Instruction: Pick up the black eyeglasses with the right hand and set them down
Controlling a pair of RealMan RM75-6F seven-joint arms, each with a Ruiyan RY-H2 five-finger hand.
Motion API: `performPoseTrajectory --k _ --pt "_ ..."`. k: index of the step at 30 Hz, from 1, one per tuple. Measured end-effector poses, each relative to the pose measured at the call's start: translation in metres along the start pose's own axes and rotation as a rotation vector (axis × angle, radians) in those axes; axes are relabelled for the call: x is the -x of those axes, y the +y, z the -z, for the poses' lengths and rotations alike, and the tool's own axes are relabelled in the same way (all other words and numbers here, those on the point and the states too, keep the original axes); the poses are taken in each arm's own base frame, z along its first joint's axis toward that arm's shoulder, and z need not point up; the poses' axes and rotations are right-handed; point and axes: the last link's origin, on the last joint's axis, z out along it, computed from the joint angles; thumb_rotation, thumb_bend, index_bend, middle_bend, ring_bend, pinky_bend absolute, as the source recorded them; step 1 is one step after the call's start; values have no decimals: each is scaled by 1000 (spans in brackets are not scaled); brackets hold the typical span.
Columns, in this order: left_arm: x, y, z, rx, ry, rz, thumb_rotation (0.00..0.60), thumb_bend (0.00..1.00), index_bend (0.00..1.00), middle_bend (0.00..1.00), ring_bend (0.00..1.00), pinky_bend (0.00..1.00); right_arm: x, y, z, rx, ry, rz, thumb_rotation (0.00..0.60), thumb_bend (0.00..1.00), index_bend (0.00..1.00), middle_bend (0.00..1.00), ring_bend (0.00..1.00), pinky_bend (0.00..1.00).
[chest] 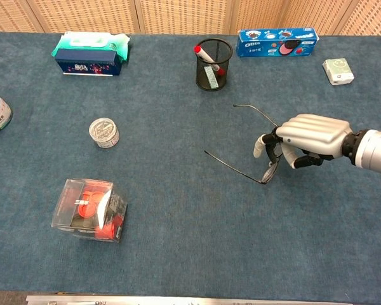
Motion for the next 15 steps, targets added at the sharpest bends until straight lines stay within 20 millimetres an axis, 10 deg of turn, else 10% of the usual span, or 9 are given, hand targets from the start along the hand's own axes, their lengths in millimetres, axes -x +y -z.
performPoseTrajectory --k 15 --pt "2 1 0 -2 -3 1 600 272 309 330 301 359 5 2 14 42 -26 -7 600 1000 380 548 360 374"
